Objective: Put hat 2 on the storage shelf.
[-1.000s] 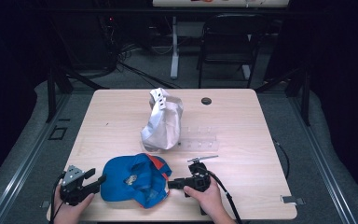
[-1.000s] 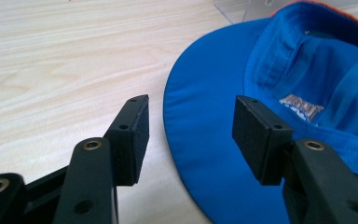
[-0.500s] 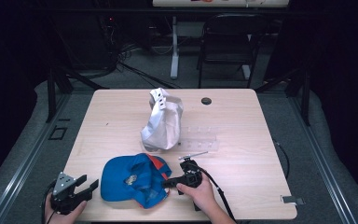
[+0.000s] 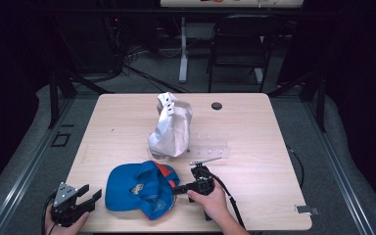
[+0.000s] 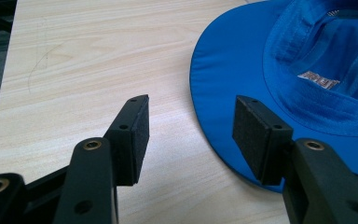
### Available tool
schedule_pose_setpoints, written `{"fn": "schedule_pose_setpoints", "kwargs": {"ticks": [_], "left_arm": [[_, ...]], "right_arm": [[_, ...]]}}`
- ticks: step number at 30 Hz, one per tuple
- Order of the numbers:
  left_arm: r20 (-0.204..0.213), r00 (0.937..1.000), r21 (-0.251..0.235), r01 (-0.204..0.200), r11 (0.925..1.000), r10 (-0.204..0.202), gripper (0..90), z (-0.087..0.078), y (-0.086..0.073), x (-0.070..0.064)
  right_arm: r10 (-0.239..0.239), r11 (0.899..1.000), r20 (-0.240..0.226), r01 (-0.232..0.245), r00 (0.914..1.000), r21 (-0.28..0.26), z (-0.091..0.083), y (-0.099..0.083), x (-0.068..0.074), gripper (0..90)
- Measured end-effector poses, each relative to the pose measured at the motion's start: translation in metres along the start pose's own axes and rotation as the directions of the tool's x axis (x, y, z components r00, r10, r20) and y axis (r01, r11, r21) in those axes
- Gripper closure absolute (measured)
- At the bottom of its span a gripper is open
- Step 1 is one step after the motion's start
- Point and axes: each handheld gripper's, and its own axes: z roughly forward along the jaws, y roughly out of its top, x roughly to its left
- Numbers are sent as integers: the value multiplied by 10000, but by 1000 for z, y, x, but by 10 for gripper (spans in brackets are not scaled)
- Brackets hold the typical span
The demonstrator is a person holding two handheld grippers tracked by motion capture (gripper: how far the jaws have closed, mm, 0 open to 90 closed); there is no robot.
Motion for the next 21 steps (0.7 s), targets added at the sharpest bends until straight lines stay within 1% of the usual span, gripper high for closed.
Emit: {"fn": "schedule_pose_setpoints", "kwargs": {"ticks": [1, 2, 3, 5, 6, 8, 9, 10, 11, 12, 14, 15, 16, 18, 19, 20, 21], "left_arm": [[0, 10000, -5, -6, 10000, 6, 469, 0, 0, 0], [9, 10000, -34, -10, 10000, 10, 469, 0, 0, 0], [4, 10000, -30, -19, 10000, 19, 469, 0, 0, -1], [-6, 10000, -10, -12, 10000, 12, 469, 0, 0, -1], [21, 10000, -24, -12, 10000, 12, 469, -1, 0, -1], [56, 10000, -48, -9, 10000, 9, 469, -1, 1, 0], [170, 9998, -74, 108, 9999, -106, 470, -2, 2, 0], [170, 9998, -74, 108, 9999, -106, 471, -2, 2, 0], [339, 9992, -225, 199, 9995, -192, 472, -1, 4, 0], [339, 9992, -225, 199, 9995, -192, 474, -1, 4, 0], [538, 9985, -240, 98, 9997, -85, 475, 2, 8, -2], [538, 9985, -240, 98, 9997, -85, 475, 2, 8, -2], [608, 9981, -213, -45, 9998, 57, 476, 4, 10, -3], [636, 9979, -221, -81, 9997, 95, 476, 5, 12, -4], [732, 9971, -294, -164, 9994, 185, 475, 6, 14, -6], [737, 9970, -322, -220, 9992, 243, 476, 7, 15, -7], [785, 9965, -401, -266, 9988, 297, 475, 9, 16, -7]], "right_arm": [[29, 10000, 37, -29, 10000, -22, -1, 0, 0, 778], [161, 9999, 75, -161, 9998, 25, -2, 0, 0, 779], [158, 9999, 124, -158, 9998, 51, -2, 0, 0, 780], [222, 9998, 116, -222, 9997, -4, -2, 0, 0, 780], [308, 9995, 133, -310, 9994, 116, -4, 0, 1, 781], [333, 9994, 118, -335, 9994, 122, -4, 0, 1, 781], [520, 9986, 45, -520, 9986, 63, -5, -1, 3, 782], [576, 9983, -5, -576, 9983, 94, -6, -1, 3, 782], [655, 9978, -161, -654, 9977, 78, -7, -1, 3, 781], [655, 9978, -161, -654, 9977, 78, -7, -1, 3, 781], [816, 9967, -394, -813, 9959, 81, -12, -1, 5, 782], [816, 9967, -394, -813, 9959, 81, -12, -1, 5, 782], [969, 9953, -525, -972, 9939, -20, -19, 0, 7, 782], [1035, 9944, -724, -1047, 9920, -126, -24, 2, 9, 782], [1111, 9936, -833, -1124, 9903, -116, -28, 4, 9, 782], [1153, 9930, -842, -1170, 9898, -152, -31, 6, 10, 782], [1295, 9912, -834, -1314, 9881, -179, -36, 8, 12, 782]]}}
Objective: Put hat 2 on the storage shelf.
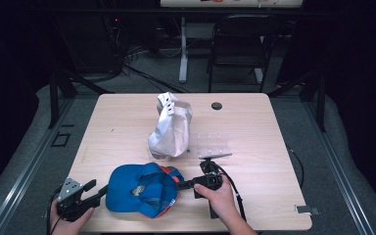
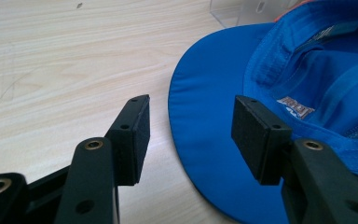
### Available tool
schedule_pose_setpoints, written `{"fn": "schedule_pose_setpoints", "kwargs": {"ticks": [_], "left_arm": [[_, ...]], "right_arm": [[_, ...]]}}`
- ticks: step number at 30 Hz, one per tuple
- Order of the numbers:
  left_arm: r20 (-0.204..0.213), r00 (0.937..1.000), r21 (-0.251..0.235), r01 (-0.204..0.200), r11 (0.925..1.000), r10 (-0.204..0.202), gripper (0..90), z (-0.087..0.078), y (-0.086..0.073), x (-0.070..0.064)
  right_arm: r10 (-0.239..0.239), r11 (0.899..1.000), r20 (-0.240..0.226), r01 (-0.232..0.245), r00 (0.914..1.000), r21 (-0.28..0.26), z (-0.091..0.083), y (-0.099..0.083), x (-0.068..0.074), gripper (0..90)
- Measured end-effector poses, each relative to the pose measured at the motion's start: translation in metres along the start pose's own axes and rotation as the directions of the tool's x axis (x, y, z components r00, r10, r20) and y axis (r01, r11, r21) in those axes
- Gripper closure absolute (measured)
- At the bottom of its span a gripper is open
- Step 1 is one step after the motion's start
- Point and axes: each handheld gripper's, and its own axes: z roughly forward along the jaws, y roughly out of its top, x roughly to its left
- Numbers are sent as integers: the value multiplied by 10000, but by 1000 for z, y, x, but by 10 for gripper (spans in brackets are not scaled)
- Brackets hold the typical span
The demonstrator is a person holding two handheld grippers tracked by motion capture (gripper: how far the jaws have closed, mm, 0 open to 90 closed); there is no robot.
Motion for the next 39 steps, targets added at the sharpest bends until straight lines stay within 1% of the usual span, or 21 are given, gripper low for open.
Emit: {"fn": "schedule_pose_setpoints", "kwargs": {"ticks": [2, 3, 7, 8, 13, 14, 15, 16, 17, 18, 20, 22, 24, 26, 27, 30, 31, 32, 36, 37, 39], "left_arm": [[84, 9999, 100, -138, 9999, 137, 475, 1, 3, -1], [136, 9997, 29, -192, 9998, 192, 476, 3, 3, -1], [421, 9984, 208, -388, 9990, 379, 488, 10, 5, -4], [465, 9979, 278, -468, 9985, 455, 493, 10, 6, -4], [616, 9966, 155, -557, 9983, 546, 504, 12, 10, -8], [672, 9960, 129, -603, 9981, 593, 505, 14, 12, -10], [723, 9955, 182, -630, 9979, 615, 506, 15, 13, -11], [738, 9949, 201, -706, 9973, 689, 506, 16, 14, -12], [776, 9947, 149, -690, 9975, 677, 506, 18, 14, -13], [812, 9944, 172, -697, 9974, 681, 506, 19, 15, -13], [836, 9938, 69, -736, 9973, 728, 506, 21, 16, -15], [989, 9923, 122, -757, 9971, 741, 512, 22, 18, -16], [998, 9926, 40, -704, 9975, 697, 515, 22, 18, -16], [1138, 9917, 86, -606, 9981, 592, 537, 22, 19, -17], [1174, 9916, -21, -551, 9985, 550, 541, 22, 19, -18], [1199, 9912, 37, -575, 9983, 567, 543, 22, 18, -18], [1199, 9912, 37, -575, 9983, 567, 542, 22, 18, -18], [1123, 9921, 67, -574, 9983, 563, 541, 21, 18, -18], [1075, 9922, 73, -643, 9979, 632, 529, 20, 18, -18], [1071, 9922, 76, -650, 9979, 638, 527, 20, 18, -19], [1108, 9917, 85, -659, 9978, 645, 527, 20, 18, -19]], "right_arm": [[80, 9999, -260, -83, 9996, -101, -8, 4, 3, 782], [33, 9998, -339, -40, 9994, -206, -12, 6, 5, 782], [-75, 9995, 6, 75, 10000, -310, -26, 12, 12, 782], [-3, 9996, 69, 5, 10000, -270, -28, 14, 12, 782], [105, 9998, 102, -103, 9999, -186, -37, 18, 16, 783], [118, 9997, -45, -119, 9999, -193, -40, 18, 18, 782], [204, 9996, -127, -206, 9997, -196, -42, 17, 20, 782], [466, 9979, -220, -475, 9987, -448, -43, 16, 23, 782], [279, 9995, -232, -283, 9993, -157, -48, 17, 24, 782], [232, 9997, -340, -234, 9992, -52, -51, 17, 25, 783], [454, 9990, -698, -455, 9965, -6, -55, 18, 29, 783], [671, 9977, -1025, -671, 9925, 36, -59, 19, 32, 783], [798, 9968, -1153, -796, 9901, 60, -61, 20, 35, 783], [1010, 9948, -1591, -1013, 9821, 65, -65, 22, 41, 783], [997, 9949, -1816, -1013, 9783, 1, -68, 24, 44, 783], [1125, 9928, -2310, -1187, 9664, -129, -76, 31, 53, 783], [1125, 9928, -2310, -1187, 9664, -129, -76, 31, 53, 783], [1150, 9923, -2470, -1229, 9622, -166, -81, 37, 57, 783], [1426, 9876, -2601, -1547, 9550, -265, -91, 44, 63, 783], [1442, 9879, -2586, -1539, 9552, -177, -94, 46, 64, 783], [1413, 9872, -2520, -1551, 9574, -360, -101, 48, 67, 783]]}}
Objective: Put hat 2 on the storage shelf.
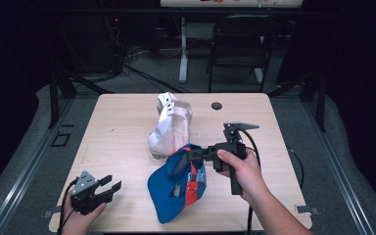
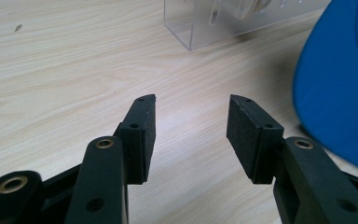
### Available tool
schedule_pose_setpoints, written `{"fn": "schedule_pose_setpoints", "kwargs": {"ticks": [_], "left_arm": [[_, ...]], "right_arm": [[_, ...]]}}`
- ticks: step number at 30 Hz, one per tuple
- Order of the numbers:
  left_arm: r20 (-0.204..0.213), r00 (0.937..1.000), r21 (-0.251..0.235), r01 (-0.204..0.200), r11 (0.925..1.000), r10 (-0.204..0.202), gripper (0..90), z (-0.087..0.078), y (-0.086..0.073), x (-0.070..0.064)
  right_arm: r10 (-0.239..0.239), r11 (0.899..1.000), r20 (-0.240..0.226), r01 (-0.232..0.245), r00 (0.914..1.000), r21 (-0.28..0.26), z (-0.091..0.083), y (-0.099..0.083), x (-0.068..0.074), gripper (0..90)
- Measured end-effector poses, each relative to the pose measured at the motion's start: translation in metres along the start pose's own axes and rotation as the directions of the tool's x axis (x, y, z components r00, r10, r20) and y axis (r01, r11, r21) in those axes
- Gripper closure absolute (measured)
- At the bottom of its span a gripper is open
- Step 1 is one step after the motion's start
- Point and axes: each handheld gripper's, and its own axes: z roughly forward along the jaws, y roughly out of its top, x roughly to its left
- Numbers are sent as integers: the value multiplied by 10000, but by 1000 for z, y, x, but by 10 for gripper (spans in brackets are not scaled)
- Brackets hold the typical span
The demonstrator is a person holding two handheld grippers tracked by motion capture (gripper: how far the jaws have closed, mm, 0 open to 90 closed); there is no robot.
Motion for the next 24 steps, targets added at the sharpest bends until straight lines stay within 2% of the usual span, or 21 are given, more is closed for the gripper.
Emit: {"fn": "schedule_pose_setpoints", "kwargs": {"ticks": [5, 12, 16, 24], "left_arm": [[95, 9999, -35, 82, 10000, -82, 531, 2, 0, -2], [145, 9999, 56, 85, 9999, -85, 531, 2, 0, -2], [160, 9999, 95, 45, 9999, -46, 529, 3, 0, -3], [96, 9999, 173, 30, 9998, -32, 529, 3, -1, -3]], "right_arm": [[-18, 9998, 229, 22, 9997, -181, -18, 3, 11, 783], [-46, 9988, 568, 73, 9984, -477, -40, 6, 19, 783], [-49, 9978, 605, 88, 9982, -655, -51, 7, 22, 783], [232, 9936, 543, -170, 9983, -1120, -68, 15, 29, 783]]}}
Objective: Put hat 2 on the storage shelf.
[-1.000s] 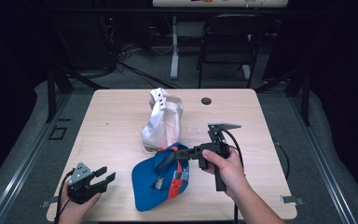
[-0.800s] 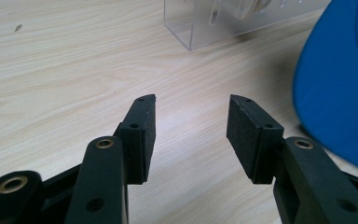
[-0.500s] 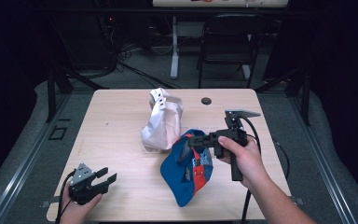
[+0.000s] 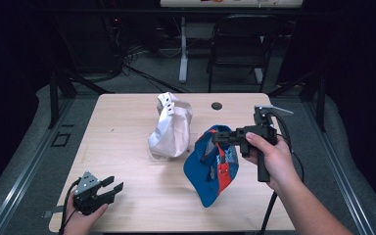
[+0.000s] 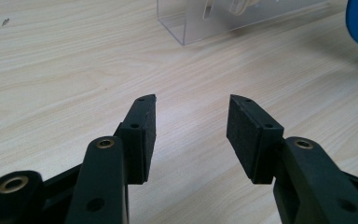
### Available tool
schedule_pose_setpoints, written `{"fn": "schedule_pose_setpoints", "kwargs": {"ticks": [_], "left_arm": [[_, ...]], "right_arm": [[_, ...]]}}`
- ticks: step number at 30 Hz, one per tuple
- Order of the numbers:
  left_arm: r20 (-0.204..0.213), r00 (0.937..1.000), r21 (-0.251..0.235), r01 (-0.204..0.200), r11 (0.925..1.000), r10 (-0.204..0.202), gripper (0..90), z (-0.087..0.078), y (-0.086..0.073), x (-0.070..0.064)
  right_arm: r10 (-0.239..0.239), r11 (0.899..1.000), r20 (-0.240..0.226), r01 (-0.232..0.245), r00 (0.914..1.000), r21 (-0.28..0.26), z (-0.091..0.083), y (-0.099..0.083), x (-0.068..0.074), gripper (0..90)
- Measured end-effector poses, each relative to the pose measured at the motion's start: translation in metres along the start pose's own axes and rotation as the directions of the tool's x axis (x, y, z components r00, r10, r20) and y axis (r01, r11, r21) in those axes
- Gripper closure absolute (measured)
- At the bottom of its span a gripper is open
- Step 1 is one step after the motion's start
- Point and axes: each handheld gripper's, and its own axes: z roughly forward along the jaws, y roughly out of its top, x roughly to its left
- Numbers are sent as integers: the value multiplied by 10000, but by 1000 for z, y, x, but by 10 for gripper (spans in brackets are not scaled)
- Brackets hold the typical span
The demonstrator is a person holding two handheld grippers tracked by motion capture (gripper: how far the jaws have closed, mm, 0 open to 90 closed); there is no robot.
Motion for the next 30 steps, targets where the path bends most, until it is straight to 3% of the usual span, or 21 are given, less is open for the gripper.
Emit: {"fn": "schedule_pose_setpoints", "kwargs": {"ticks": [16, 25, 30], "left_arm": [[-83, 9999, 22, 94, 10000, -94, 529, 4, -2, 5], [-126, 9998, 201, 186, 9996, -183, 527, 3, -2, 10], [-153, 9997, 21, 172, 9998, -172, 518, 3, -3, 11]], "right_arm": [[132, 9962, -6, -132, 9999, -856, -23, 25, 17, 784], [32, 9893, 360, 21, 9993, -1459, -38, 39, 31, 784], [41, 9834, 508, 52, 9987, -1816, -48, 48, 36, 784]]}}
